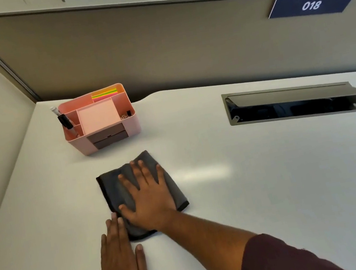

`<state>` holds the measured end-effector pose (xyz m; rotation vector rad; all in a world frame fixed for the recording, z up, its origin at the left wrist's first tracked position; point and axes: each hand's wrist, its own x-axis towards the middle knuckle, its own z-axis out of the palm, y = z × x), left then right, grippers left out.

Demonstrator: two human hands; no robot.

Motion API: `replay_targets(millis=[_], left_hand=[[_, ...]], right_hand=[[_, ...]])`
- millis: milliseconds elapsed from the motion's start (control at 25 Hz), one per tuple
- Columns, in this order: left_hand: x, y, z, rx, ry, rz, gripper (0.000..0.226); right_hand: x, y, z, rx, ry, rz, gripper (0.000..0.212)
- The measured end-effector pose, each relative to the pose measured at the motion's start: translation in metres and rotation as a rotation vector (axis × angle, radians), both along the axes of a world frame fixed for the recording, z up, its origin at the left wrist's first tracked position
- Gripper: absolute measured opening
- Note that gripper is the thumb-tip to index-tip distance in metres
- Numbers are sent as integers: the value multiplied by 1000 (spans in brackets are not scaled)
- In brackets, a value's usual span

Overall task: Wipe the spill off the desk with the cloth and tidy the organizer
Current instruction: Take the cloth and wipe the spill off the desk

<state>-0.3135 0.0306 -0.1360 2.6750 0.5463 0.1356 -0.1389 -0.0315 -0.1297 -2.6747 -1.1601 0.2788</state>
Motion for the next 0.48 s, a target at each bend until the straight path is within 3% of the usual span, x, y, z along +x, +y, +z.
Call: replay_targets(millis=[120, 200, 360, 480], left_hand=[[-6, -6, 2, -89, -72, 70, 79], [-10, 1, 4, -98, -104, 76, 79], [-18, 51, 2, -16, 50, 266, 87], [-19, 71, -1, 5, 78, 309, 86]], right_hand=[[-28, -38, -8, 113, -39, 194, 77], [-26, -75, -16, 137, -71, 190, 79], [19, -103, -15, 14, -99, -148, 81], [68, -67, -5, -83, -60, -445, 85]])
